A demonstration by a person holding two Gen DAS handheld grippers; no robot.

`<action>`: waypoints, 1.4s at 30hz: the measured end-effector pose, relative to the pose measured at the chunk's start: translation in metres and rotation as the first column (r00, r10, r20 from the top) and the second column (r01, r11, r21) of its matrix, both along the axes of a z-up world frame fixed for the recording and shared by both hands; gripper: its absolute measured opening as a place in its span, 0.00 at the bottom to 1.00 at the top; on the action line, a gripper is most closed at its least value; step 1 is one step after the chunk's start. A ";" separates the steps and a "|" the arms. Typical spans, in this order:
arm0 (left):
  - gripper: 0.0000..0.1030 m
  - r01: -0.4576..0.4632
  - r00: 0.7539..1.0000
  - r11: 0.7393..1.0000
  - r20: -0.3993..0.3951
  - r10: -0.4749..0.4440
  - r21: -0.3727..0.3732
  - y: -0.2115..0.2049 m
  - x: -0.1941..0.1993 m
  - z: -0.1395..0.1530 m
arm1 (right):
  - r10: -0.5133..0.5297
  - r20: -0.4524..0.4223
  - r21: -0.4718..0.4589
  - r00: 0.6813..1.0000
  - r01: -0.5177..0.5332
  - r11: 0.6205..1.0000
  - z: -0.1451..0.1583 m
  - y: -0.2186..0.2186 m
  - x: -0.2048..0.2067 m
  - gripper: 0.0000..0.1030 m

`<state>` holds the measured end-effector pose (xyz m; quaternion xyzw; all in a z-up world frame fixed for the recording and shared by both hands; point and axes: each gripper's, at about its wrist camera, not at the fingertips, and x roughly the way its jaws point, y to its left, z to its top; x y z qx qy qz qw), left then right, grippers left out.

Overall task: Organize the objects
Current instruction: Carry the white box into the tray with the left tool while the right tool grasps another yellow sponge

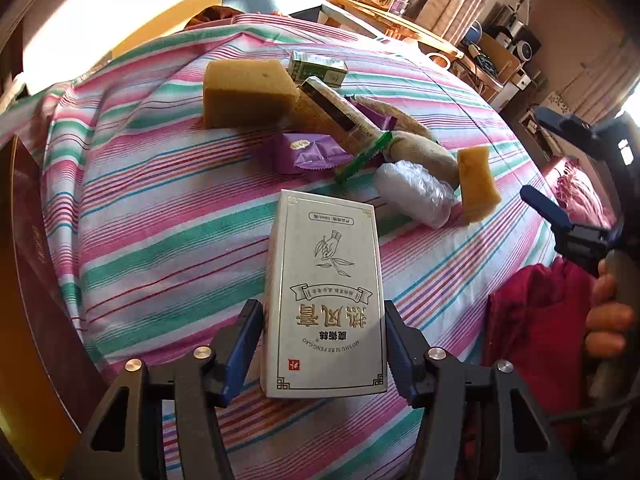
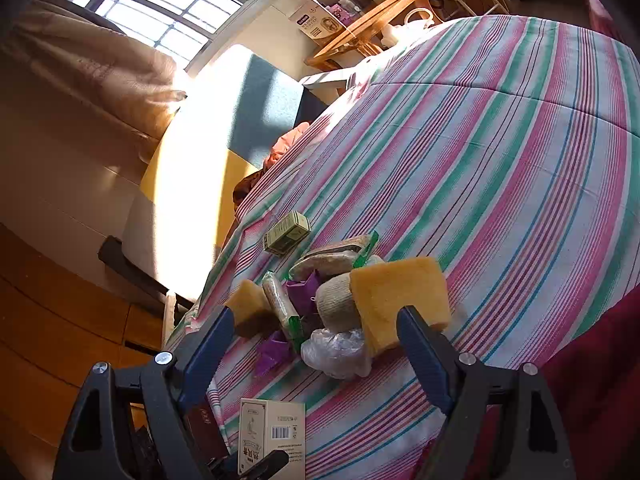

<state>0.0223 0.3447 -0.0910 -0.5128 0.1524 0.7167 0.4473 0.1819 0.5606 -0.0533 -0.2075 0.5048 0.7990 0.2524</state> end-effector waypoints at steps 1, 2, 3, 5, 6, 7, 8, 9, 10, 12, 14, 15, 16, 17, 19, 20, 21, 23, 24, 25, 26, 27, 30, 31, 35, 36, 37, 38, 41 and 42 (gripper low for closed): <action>0.56 0.008 1.000 1.000 -0.027 -0.008 -0.004 -0.001 0.003 0.000 | -0.006 0.007 -0.008 1.000 0.006 1.000 -0.001 0.001 0.000 0.82; 0.56 0.016 0.999 1.000 -0.042 -0.017 -0.013 -0.003 0.006 -0.003 | -0.011 0.012 -0.016 1.000 0.011 1.000 -0.003 0.002 0.000 0.82; 0.55 0.020 0.999 1.000 -0.044 -0.021 -0.022 -0.005 0.008 -0.006 | -0.015 0.018 -0.024 1.000 0.016 1.000 -0.004 0.003 0.001 0.82; 0.53 0.008 1.000 0.999 -0.024 -0.009 -0.037 -0.004 0.004 -0.014 | -0.020 0.030 -0.040 0.999 0.021 0.999 -0.007 0.004 0.000 0.82; 0.53 0.003 1.000 1.000 -0.024 -0.004 -0.028 -0.006 0.003 -0.015 | -0.021 0.034 -0.047 0.999 0.023 0.999 -0.008 0.005 0.000 0.82; 0.53 0.000 1.000 1.000 -0.030 -0.001 -0.025 -0.006 0.003 -0.014 | -0.025 0.039 -0.051 0.999 0.027 0.998 -0.008 0.006 0.000 0.82; 0.53 -0.006 1.000 1.000 -0.028 0.005 -0.030 -0.006 0.003 -0.012 | -0.028 0.042 -0.052 0.999 0.030 0.998 -0.009 0.006 0.000 0.82; 0.55 -0.009 1.000 1.000 -0.020 0.008 -0.026 -0.007 0.002 -0.009 | -0.028 0.045 -0.052 0.999 0.031 0.998 -0.009 0.006 0.000 0.82; 0.59 -0.005 1.000 1.000 -0.009 0.005 -0.011 -0.009 0.003 -0.005 | -0.028 0.051 -0.052 0.998 0.030 0.998 -0.009 0.007 -0.001 0.82; 0.85 -0.006 1.000 1.000 -0.026 0.007 0.008 -0.011 0.005 0.003 | -0.024 0.062 -0.053 0.998 0.027 0.998 -0.010 0.007 -0.002 0.82; 0.91 0.002 0.999 1.000 -0.054 0.000 0.031 -0.011 0.005 0.011 | -0.018 0.068 -0.053 0.998 0.022 0.998 -0.010 0.006 -0.003 0.82; 0.91 0.010 0.998 0.999 -0.058 -0.008 0.034 -0.010 0.005 0.013 | -0.018 0.069 -0.053 0.997 0.021 0.998 -0.010 0.006 -0.003 0.82; 0.91 0.015 0.998 0.999 -0.063 -0.012 0.035 -0.008 0.004 0.015 | -0.018 0.070 -0.053 0.997 0.022 0.998 -0.010 0.006 -0.003 0.82; 0.91 0.021 0.997 0.999 -0.074 -0.018 0.032 -0.005 0.003 0.017 | -0.019 0.070 -0.054 0.997 0.023 0.998 -0.011 0.007 -0.003 0.82; 0.91 0.043 0.994 0.999 -0.103 -0.043 0.005 0.006 0.003 0.016 | -0.019 0.072 -0.057 0.997 0.023 0.998 -0.011 0.007 -0.004 0.82; 0.88 0.053 0.992 0.999 -0.117 -0.053 -0.007 0.008 0.003 0.015 | -0.019 0.074 -0.058 0.997 0.024 0.998 -0.011 0.007 -0.004 0.82; 0.80 0.059 0.990 0.998 -0.124 -0.061 -0.017 0.011 0.002 0.013 | -0.019 0.074 -0.059 0.997 0.024 0.998 -0.012 0.007 -0.004 0.82; 0.57 0.071 0.992 0.997 -0.098 -0.073 -0.026 0.014 -0.002 0.007 | -0.021 0.077 -0.061 0.997 0.026 0.998 -0.012 0.007 -0.004 0.82; 0.54 0.070 0.994 0.997 -0.077 -0.072 -0.024 0.014 -0.004 0.004 | -0.025 0.081 -0.062 0.996 0.030 0.998 -0.012 0.007 -0.004 0.82; 0.54 0.065 0.995 0.998 -0.079 -0.066 -0.012 0.012 -0.004 0.002 | -0.029 0.087 -0.064 0.996 0.035 0.997 -0.013 0.007 -0.003 0.82; 0.53 0.066 0.994 0.998 -0.090 -0.066 -0.001 0.010 -0.002 0.002 | -0.035 0.097 -0.067 0.995 0.041 0.997 -0.013 0.008 -0.004 0.82; 0.52 0.070 0.992 0.998 -0.102 -0.069 0.003 0.008 0.001 0.002 | -0.039 0.111 -0.073 0.993 0.047 0.996 -0.015 0.009 -0.004 0.82; 0.51 0.070 0.991 0.997 -0.115 -0.067 0.018 0.000 0.005 0.004 | -0.045 0.187 -0.115 0.981 0.067 0.991 -0.023 0.016 -0.009 0.82; 0.51 0.066 0.992 0.997 -0.107 -0.063 0.028 -0.004 0.006 0.006 | -0.050 0.209 -0.125 0.977 0.077 0.989 -0.026 0.018 -0.010 0.82; 0.50 0.051 0.996 0.997 -0.078 -0.046 0.063 -0.021 0.010 0.012 | -0.058 0.258 -0.114 0.965 0.090 0.989 -0.029 0.026 -0.018 0.82; 0.50 0.052 0.996 0.996 -0.074 -0.047 0.066 -0.025 0.011 0.013 | -0.049 0.265 -0.115 0.963 0.082 0.990 -0.030 0.028 -0.022 0.82; 0.50 0.052 0.996 0.996 -0.074 -0.046 0.070 -0.029 0.014 0.014 | -0.035 0.276 -0.120 0.961 0.071 0.990 -0.033 0.030 -0.026 0.82; 0.50 0.050 0.996 0.996 -0.071 -0.044 0.077 -0.033 0.015 0.015 | -0.021 0.292 -0.126 0.956 0.060 0.990 -0.036 0.032 -0.031 0.82; 0.50 0.036 0.998 0.994 -0.058 -0.030 0.106 -0.046 0.018 0.021 | -0.006 0.361 -0.103 0.933 0.046 0.994 -0.041 0.034 -0.042 0.82; 0.50 0.031 0.998 0.993 -0.055 -0.024 0.116 -0.051 0.018 0.024 | -0.009 0.379 -0.084 0.925 0.044 0.995 -0.041 0.033 -0.043 0.77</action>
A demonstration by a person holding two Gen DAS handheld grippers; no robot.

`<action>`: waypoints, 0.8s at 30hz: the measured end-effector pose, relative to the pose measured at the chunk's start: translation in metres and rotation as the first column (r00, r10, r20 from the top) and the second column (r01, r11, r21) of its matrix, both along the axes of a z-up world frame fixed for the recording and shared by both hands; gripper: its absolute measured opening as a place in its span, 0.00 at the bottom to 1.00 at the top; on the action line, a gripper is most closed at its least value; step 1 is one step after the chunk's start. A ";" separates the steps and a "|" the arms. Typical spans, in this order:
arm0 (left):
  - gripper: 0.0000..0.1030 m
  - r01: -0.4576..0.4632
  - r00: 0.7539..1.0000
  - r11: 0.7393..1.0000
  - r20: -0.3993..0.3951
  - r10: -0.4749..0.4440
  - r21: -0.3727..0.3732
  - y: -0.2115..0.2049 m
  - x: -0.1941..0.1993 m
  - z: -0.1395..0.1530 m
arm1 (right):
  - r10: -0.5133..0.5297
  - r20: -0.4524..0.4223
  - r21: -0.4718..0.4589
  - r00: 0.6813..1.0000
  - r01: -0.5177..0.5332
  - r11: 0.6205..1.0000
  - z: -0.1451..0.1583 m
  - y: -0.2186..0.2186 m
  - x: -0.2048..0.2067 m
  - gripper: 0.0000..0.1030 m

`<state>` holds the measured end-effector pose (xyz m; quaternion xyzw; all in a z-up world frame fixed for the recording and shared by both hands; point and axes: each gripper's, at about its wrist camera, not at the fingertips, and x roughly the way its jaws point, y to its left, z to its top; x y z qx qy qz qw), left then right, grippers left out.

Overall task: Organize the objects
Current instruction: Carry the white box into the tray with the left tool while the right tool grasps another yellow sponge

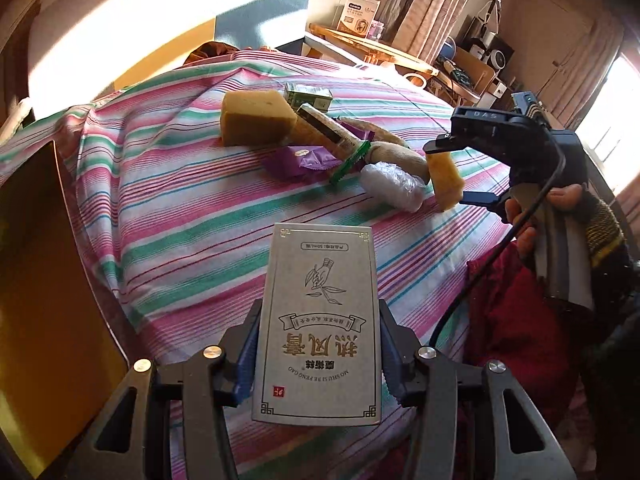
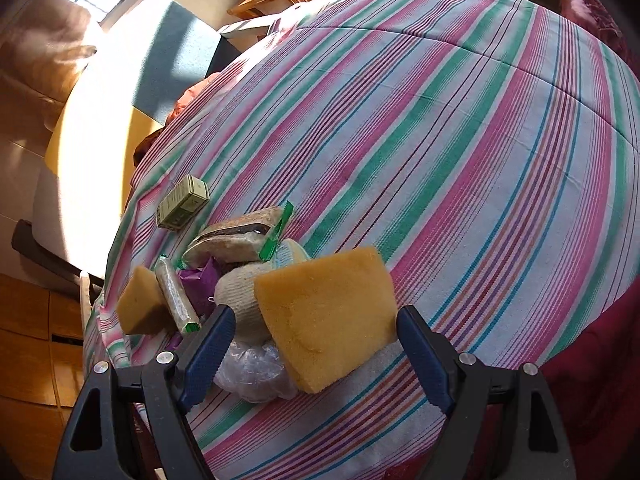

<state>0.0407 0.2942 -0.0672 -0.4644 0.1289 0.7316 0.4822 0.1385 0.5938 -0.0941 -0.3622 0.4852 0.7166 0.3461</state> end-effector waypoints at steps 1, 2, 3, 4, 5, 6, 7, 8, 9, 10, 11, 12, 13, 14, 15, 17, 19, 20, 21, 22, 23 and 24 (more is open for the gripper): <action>0.50 -0.004 1.000 1.000 0.003 0.004 0.011 -0.005 0.000 0.003 | 0.011 0.018 0.016 1.000 -0.012 1.000 0.000 -0.001 -0.002 0.72; 0.50 -0.010 1.000 1.000 0.003 0.010 0.021 -0.009 0.000 0.006 | 0.025 0.049 0.025 0.998 -0.026 0.999 -0.001 -0.002 -0.006 0.62; 0.50 -0.016 1.000 0.999 0.003 0.016 0.031 -0.013 0.000 0.008 | 0.036 0.080 0.029 0.996 -0.038 0.999 -0.003 -0.004 -0.009 0.60; 0.50 -0.022 1.000 0.999 0.004 0.022 0.040 -0.017 0.000 0.011 | 0.041 0.090 0.039 0.995 -0.045 0.998 -0.003 -0.005 -0.011 0.59; 0.50 -0.028 1.000 0.998 0.007 0.028 0.050 -0.021 0.000 0.014 | 0.041 0.097 0.057 0.994 -0.047 0.997 -0.001 -0.006 -0.012 0.57; 0.50 -0.034 0.999 0.998 0.006 0.033 0.061 -0.026 -0.001 0.017 | 0.042 0.099 0.067 0.994 -0.048 0.997 -0.001 -0.007 -0.012 0.55; 0.50 -0.042 0.999 0.997 0.003 0.042 0.069 -0.031 -0.002 0.020 | 0.042 0.099 0.069 0.994 -0.049 0.996 -0.001 -0.007 -0.012 0.54; 0.50 -0.054 0.999 0.996 0.002 0.054 0.075 -0.037 -0.003 0.024 | 0.043 0.100 0.074 0.994 -0.050 0.996 0.000 -0.008 -0.011 0.53; 0.51 -0.067 0.998 0.994 0.005 0.067 0.084 -0.044 -0.005 0.027 | 0.042 0.101 0.083 0.994 -0.050 0.995 0.001 -0.008 -0.011 0.52; 0.51 -0.080 0.997 0.992 0.008 0.080 0.094 -0.051 -0.008 0.031 | 0.040 0.100 0.094 0.994 -0.049 0.994 0.003 -0.008 -0.012 0.52; 0.51 -0.100 0.995 0.990 0.005 0.100 0.103 -0.060 -0.010 0.035 | 0.038 0.099 0.105 0.994 -0.049 0.993 0.005 -0.009 -0.012 0.52; 0.51 -0.126 0.992 0.986 0.001 0.126 0.111 -0.070 -0.014 0.039 | 0.037 0.096 0.120 0.995 -0.049 0.992 0.007 -0.010 -0.012 0.51; 0.51 -0.156 0.988 0.981 -0.002 0.157 0.119 -0.081 -0.019 0.043 | 0.035 0.089 0.137 0.995 -0.047 0.989 0.011 -0.011 -0.012 0.51; 0.51 -0.189 0.982 0.973 -0.002 0.191 0.130 -0.094 -0.024 0.047 | 0.030 0.077 0.155 0.997 -0.042 0.987 0.015 -0.011 -0.011 0.51; 0.51 -0.224 0.974 0.964 -0.004 0.227 0.140 -0.107 -0.030 0.050 | 0.023 0.066 0.173 0.998 -0.034 0.984 0.019 -0.012 -0.009 0.51; 0.51 -0.301 0.952 0.943 -0.016 0.307 0.144 -0.135 -0.043 0.054 | 0.007 0.041 0.205 0.999 -0.016 0.979 0.025 -0.013 -0.006 0.51; 0.51 -0.382 0.922 0.915 -0.016 0.387 0.134 -0.164 -0.058 0.054 | 0.004 0.013 0.222 1.000 -0.007 0.975 0.031 -0.015 -0.003 0.51; 0.51 -0.422 0.904 0.898 -0.019 0.428 0.125 -0.179 -0.065 0.053 | 0.006 0.004 0.232 1.000 -0.007 0.973 0.033 -0.016 -0.003 0.51; 0.51 -0.464 0.883 0.879 -0.024 0.470 0.111 -0.193 -0.072 0.052 | 0.011 -0.004 0.241 1.000 -0.010 0.970 0.035 -0.017 -0.002 0.51; 0.51 -0.503 0.862 0.859 -0.024 0.507 0.094 -0.207 -0.078 0.048 | 0.017 -0.009 0.248 1.000 -0.014 0.969 0.037 -0.018 -0.003 0.51; 0.51 -0.538 0.841 0.839 -0.020 0.541 0.082 -0.220 -0.083 0.045 | 0.022 -0.014 0.252 1.000 -0.017 0.967 0.038 -0.018 -0.003 0.51; 0.51 -0.569 0.820 0.819 -0.021 0.572 0.072 -0.233 -0.088 0.043 | 0.026 -0.020 0.256 0.999 -0.020 0.967 0.039 -0.019 -0.004 0.51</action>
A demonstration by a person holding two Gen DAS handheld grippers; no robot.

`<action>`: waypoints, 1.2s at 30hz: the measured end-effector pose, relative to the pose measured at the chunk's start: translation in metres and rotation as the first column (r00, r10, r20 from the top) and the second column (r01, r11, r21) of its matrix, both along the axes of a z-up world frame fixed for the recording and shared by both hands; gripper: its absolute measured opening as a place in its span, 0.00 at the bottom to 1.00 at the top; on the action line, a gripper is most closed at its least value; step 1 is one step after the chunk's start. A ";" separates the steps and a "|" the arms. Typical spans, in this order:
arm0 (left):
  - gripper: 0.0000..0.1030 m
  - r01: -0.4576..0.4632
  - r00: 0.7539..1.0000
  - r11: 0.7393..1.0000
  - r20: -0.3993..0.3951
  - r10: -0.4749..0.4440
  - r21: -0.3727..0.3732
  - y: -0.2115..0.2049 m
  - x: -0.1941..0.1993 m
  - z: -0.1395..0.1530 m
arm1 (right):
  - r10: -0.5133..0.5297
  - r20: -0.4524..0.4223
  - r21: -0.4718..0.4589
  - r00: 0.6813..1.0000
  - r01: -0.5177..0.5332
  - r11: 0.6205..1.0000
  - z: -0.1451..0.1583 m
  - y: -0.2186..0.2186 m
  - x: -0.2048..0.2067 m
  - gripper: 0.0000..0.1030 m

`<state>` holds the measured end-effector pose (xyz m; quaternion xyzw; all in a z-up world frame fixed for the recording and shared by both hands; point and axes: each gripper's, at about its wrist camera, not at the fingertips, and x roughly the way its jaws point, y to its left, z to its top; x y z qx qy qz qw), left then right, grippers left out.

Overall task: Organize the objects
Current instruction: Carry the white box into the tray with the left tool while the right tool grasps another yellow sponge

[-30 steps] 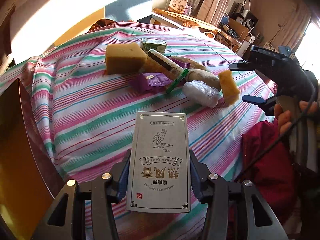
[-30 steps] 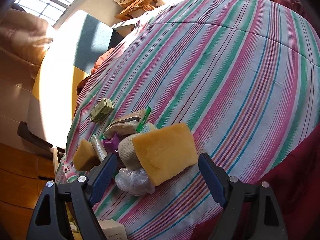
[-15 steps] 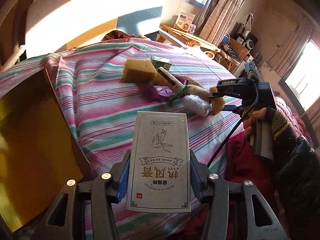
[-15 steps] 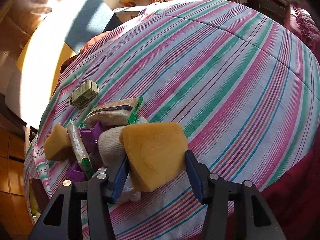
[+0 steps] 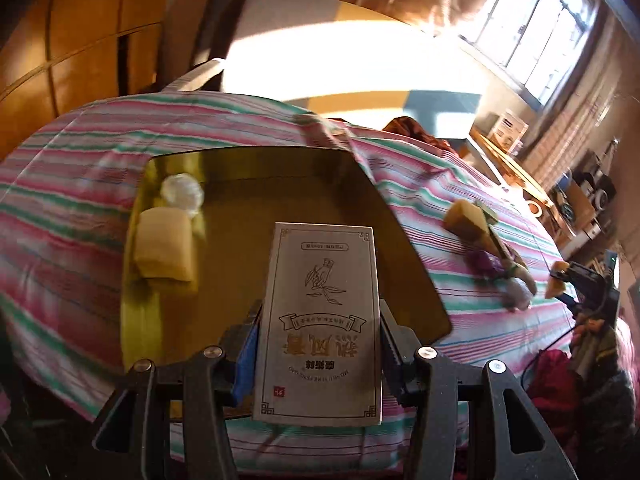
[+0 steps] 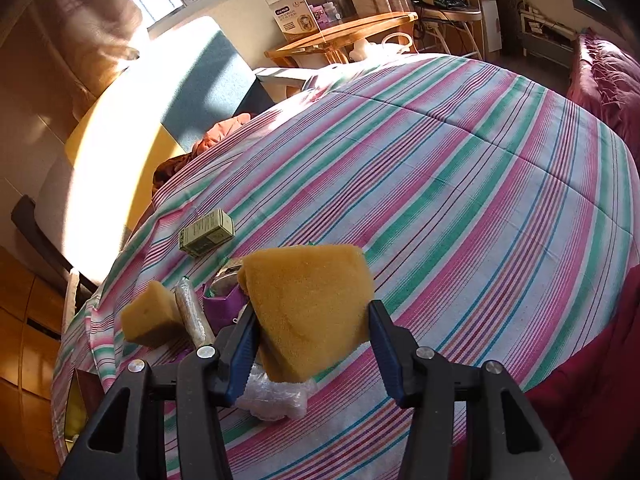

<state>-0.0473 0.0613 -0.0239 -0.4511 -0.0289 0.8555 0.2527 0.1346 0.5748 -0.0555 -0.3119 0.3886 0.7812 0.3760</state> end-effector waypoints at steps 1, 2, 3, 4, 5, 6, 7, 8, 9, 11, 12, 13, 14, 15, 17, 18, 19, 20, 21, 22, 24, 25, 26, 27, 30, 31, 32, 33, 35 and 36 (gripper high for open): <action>0.51 -0.032 0.999 0.999 0.001 0.032 -0.016 -0.011 -0.004 -0.003 | 0.003 -0.005 0.004 1.000 -0.003 1.000 0.001 -0.001 0.001 0.51; 0.51 -0.062 0.998 0.998 0.003 0.062 -0.031 -0.020 -0.007 -0.006 | 0.005 -0.011 0.008 1.000 -0.005 1.000 0.002 -0.002 0.001 0.51; 0.51 -0.087 0.996 0.995 0.010 0.087 -0.041 -0.028 -0.011 -0.009 | 0.006 -0.017 0.009 1.000 -0.005 1.000 0.003 -0.002 0.001 0.51; 0.51 -0.106 0.994 0.993 0.018 0.107 -0.049 -0.035 -0.014 -0.013 | 0.005 -0.022 0.011 1.000 -0.005 1.000 0.003 -0.002 0.001 0.51; 0.51 -0.127 0.991 0.990 0.025 0.129 -0.058 -0.040 -0.017 -0.016 | 0.005 -0.027 0.012 1.000 -0.004 1.000 0.003 -0.001 0.001 0.51; 0.51 -0.147 0.988 0.987 0.033 0.149 -0.064 -0.044 -0.020 -0.020 | 0.004 -0.031 0.014 1.000 -0.004 1.000 0.004 -0.002 0.001 0.51; 0.51 -0.159 0.986 0.985 0.044 0.163 -0.069 -0.047 -0.022 -0.024 | 0.003 -0.034 0.015 0.999 -0.003 1.000 0.004 -0.002 0.001 0.51; 0.51 -0.169 0.983 0.982 0.053 0.173 -0.079 -0.048 -0.025 -0.028 | 0.004 -0.038 0.015 0.999 -0.004 1.000 0.004 -0.002 0.001 0.51; 0.51 -0.179 0.981 0.980 0.056 0.184 -0.091 -0.049 -0.027 -0.031 | 0.006 -0.042 0.015 0.999 -0.005 1.000 0.004 -0.002 0.002 0.51; 0.51 -0.188 0.979 0.973 0.061 0.197 -0.132 -0.048 -0.033 -0.039 | 0.012 -0.046 0.017 0.999 -0.011 1.000 0.005 -0.002 0.001 0.51; 0.51 -0.195 0.976 0.969 0.072 0.207 -0.150 -0.048 -0.036 -0.043 | 0.014 -0.049 0.017 0.999 -0.014 1.000 0.005 -0.003 0.001 0.51; 0.51 -0.196 0.974 0.968 0.080 0.211 -0.159 -0.048 -0.039 -0.047 | 0.017 -0.051 0.018 0.999 -0.016 1.000 0.006 -0.004 0.001 0.51; 0.50 -0.194 0.974 0.966 0.083 0.210 -0.170 -0.047 -0.041 -0.050 | 0.019 -0.054 0.020 0.998 -0.018 1.000 0.006 -0.004 0.002 0.51; 0.50 -0.194 0.975 0.965 0.069 0.209 -0.179 -0.046 -0.041 -0.051 | 0.023 -0.058 0.022 0.998 -0.021 1.000 0.007 -0.004 0.002 0.51; 0.50 -0.192 0.977 0.961 0.053 0.207 -0.197 -0.042 -0.043 -0.052 | 0.030 -0.059 0.023 0.998 -0.029 0.999 0.007 -0.005 0.001 0.51; 0.50 -0.192 0.978 0.960 0.048 0.205 -0.203 -0.040 -0.043 -0.052 | 0.034 -0.059 0.025 0.998 -0.032 0.999 0.007 -0.005 0.000 0.51; 0.50 -0.195 0.978 0.957 0.036 0.207 -0.215 -0.039 -0.043 -0.053 | 0.037 -0.059 0.028 0.998 -0.036 0.999 0.008 -0.006 0.000 0.51; 0.50 -0.196 0.978 0.953 0.022 0.206 -0.230 -0.037 -0.043 -0.053 | 0.039 -0.059 0.033 0.997 -0.038 0.999 0.008 -0.006 0.000 0.51; 0.50 -0.191 0.980 0.951 0.014 0.200 -0.244 -0.034 -0.042 -0.054 | 0.040 -0.060 0.038 0.997 -0.038 0.999 0.009 -0.007 0.000 0.51; 0.51 -0.191 0.980 0.949 0.009 0.200 -0.252 -0.033 -0.042 -0.054 | 0.039 -0.059 0.043 0.997 -0.037 0.998 0.010 -0.007 0.000 0.51; 0.52 -0.203 0.978 0.944 -0.007 0.209 -0.261 -0.033 -0.041 -0.053 | 0.039 -0.062 0.050 0.997 -0.036 0.998 0.011 -0.007 0.001 0.51; 0.53 -0.209 0.977 0.940 -0.018 0.212 -0.269 -0.033 -0.040 -0.052 | 0.040 -0.065 0.051 0.997 -0.036 0.998 0.011 -0.008 0.001 0.51; 0.54 -0.214 0.976 0.938 -0.029 0.215 -0.273 -0.033 -0.039 -0.051 | 0.041 -0.066 0.054 0.997 -0.038 0.998 0.012 -0.008 0.002 0.51; 0.54 -0.218 0.976 0.933 -0.045 0.214 -0.285 -0.032 -0.038 -0.051 | 0.044 -0.066 0.056 0.997 -0.040 0.998 0.012 -0.008 0.001 0.51; 0.53 -0.211 0.977 0.921 -0.066 0.201 -0.327 -0.029 -0.036 -0.052 | 0.057 -0.077 0.072 0.995 -0.052 0.996 0.015 -0.011 0.001 0.51; 0.53 -0.218 0.976 0.917 -0.072 0.205 -0.334 -0.029 -0.036 -0.053 | 0.063 -0.085 0.083 0.994 -0.056 0.995 0.018 -0.013 0.001 0.51; 0.52 -0.221 0.975 0.914 -0.076 0.207 -0.339 -0.028 -0.035 -0.053 | 0.070 -0.092 0.095 0.993 -0.061 0.994 0.020 -0.015 0.001 0.51; 0.52 -0.223 0.975 0.914 -0.075 0.210 -0.338 -0.029 -0.035 -0.053 | 0.077 -0.098 0.105 0.992 -0.067 0.992 0.022 -0.016 0.001 0.52; 0.52 -0.228 0.974 0.919 -0.070 0.217 -0.321 -0.031 -0.035 -0.052 | 0.098 -0.106 0.117 0.990 -0.085 0.989 0.025 -0.020 -0.001 0.51; 0.52 -0.230 0.973 0.923 -0.067 0.220 -0.308 -0.032 -0.034 -0.051 | 0.111 -0.108 0.121 0.988 -0.098 0.988 0.025 -0.021 -0.002 0.51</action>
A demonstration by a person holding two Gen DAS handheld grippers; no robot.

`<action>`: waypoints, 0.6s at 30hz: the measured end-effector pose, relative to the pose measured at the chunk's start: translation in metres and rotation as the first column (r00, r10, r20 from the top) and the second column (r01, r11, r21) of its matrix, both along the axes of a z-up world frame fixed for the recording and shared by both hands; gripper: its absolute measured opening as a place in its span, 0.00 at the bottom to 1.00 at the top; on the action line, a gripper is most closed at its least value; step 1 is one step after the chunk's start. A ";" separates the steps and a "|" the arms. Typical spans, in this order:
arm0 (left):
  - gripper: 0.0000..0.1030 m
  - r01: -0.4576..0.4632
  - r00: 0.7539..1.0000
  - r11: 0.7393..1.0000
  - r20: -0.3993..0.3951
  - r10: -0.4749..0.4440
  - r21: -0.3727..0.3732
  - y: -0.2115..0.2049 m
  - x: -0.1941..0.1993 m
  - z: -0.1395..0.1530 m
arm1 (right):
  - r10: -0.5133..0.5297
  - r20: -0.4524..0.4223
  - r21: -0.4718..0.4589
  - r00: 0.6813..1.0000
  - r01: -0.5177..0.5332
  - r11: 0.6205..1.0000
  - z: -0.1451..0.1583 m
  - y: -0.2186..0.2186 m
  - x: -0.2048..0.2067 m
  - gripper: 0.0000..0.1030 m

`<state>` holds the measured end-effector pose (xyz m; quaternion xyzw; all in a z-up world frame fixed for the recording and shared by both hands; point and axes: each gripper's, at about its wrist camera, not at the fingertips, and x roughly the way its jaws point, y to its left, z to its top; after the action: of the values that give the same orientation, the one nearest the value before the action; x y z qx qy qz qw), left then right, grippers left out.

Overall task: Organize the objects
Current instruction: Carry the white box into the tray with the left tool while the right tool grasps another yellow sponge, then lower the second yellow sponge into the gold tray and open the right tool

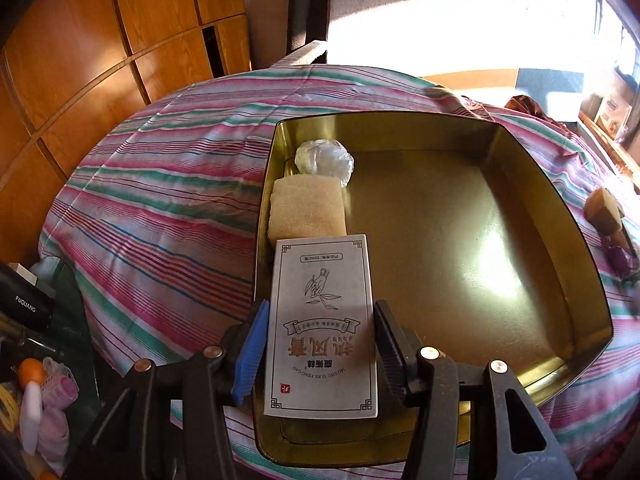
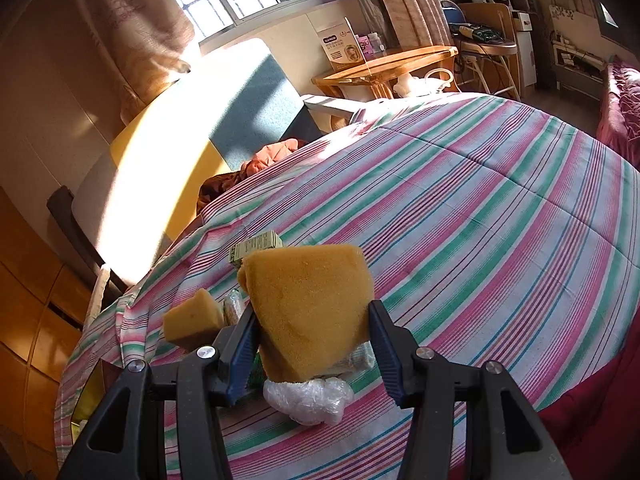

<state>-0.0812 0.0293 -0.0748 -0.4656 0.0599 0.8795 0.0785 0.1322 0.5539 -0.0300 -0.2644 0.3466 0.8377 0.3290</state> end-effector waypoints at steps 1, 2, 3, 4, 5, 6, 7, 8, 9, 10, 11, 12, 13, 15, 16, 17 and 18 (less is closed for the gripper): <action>0.52 -0.002 1.000 1.000 -0.004 0.002 0.015 -0.002 0.001 0.002 | 0.015 -0.002 0.005 1.000 -0.015 1.000 0.001 -0.002 -0.002 0.51; 0.53 -0.002 1.000 1.000 -0.012 0.002 0.029 -0.003 0.002 0.005 | 0.032 -0.003 0.014 0.999 -0.032 0.999 0.002 -0.005 -0.004 0.51; 0.54 -0.001 1.000 0.999 -0.023 0.002 0.034 -0.004 0.004 0.008 | 0.049 0.002 0.027 0.999 -0.049 0.998 0.004 -0.008 -0.007 0.51; 0.54 0.000 0.999 0.999 -0.032 0.002 0.040 -0.004 0.005 0.011 | 0.066 0.009 0.041 0.998 -0.066 0.997 0.006 -0.012 -0.010 0.51; 0.56 -0.001 0.999 0.999 -0.037 0.002 0.047 -0.006 0.005 0.014 | 0.082 0.017 0.058 0.996 -0.083 0.995 0.008 -0.018 -0.013 0.51; 0.56 -0.003 0.999 0.998 -0.040 0.005 0.056 -0.007 0.005 0.016 | 0.098 0.026 0.078 0.995 -0.100 0.992 0.011 -0.024 -0.016 0.52; 0.56 -0.006 0.999 0.998 -0.043 0.008 0.062 -0.009 0.005 0.018 | 0.116 0.035 0.093 0.993 -0.119 0.988 0.013 -0.029 -0.018 0.51; 0.56 -0.007 0.999 0.998 -0.044 0.010 0.070 -0.011 0.005 0.019 | 0.136 0.044 0.099 0.990 -0.139 0.985 0.015 -0.036 -0.021 0.52; 0.56 -0.009 0.999 0.997 -0.047 0.013 0.079 -0.013 0.006 0.020 | 0.158 0.047 0.097 0.986 -0.162 0.982 0.016 -0.042 -0.025 0.52; 0.56 -0.010 0.999 0.996 -0.051 0.015 0.086 -0.015 0.006 0.022 | 0.185 0.053 0.098 0.981 -0.190 0.977 0.017 -0.050 -0.029 0.52; 0.56 -0.011 0.999 0.996 -0.052 0.016 0.091 -0.017 0.007 0.022 | 0.210 0.064 0.105 0.976 -0.216 0.971 0.019 -0.059 -0.034 0.52; 0.56 -0.013 0.998 0.995 -0.052 0.018 0.096 -0.019 0.007 0.023 | 0.243 0.069 0.107 0.968 -0.249 0.963 0.021 -0.069 -0.041 0.51; 0.56 -0.016 0.998 0.995 -0.052 0.021 0.101 -0.021 0.008 0.023 | 0.280 0.070 0.101 0.958 -0.286 0.953 0.023 -0.080 -0.048 0.51; 0.56 -0.017 0.998 0.993 -0.053 0.023 0.114 -0.024 0.010 0.024 | 0.356 0.074 0.100 0.932 -0.362 0.927 0.027 -0.103 -0.065 0.52; 0.56 -0.019 0.998 0.993 -0.057 0.026 0.118 -0.026 0.012 0.024 | 0.394 0.077 0.099 0.916 -0.401 0.911 0.028 -0.115 -0.075 0.52; 0.56 -0.020 0.998 0.993 -0.064 0.028 0.118 -0.027 0.013 0.026 | 0.433 0.081 0.094 0.898 -0.439 0.894 0.029 -0.128 -0.085 0.52; 0.56 -0.020 0.997 0.993 -0.071 0.028 0.118 -0.029 0.015 0.027 | 0.468 0.086 0.090 0.880 -0.475 0.876 0.030 -0.142 -0.095 0.52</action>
<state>-0.0665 0.0007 -0.0477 -0.4287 0.0052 0.8986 0.0929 0.0368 0.4122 -0.0003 -0.3483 0.2155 0.9016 0.1396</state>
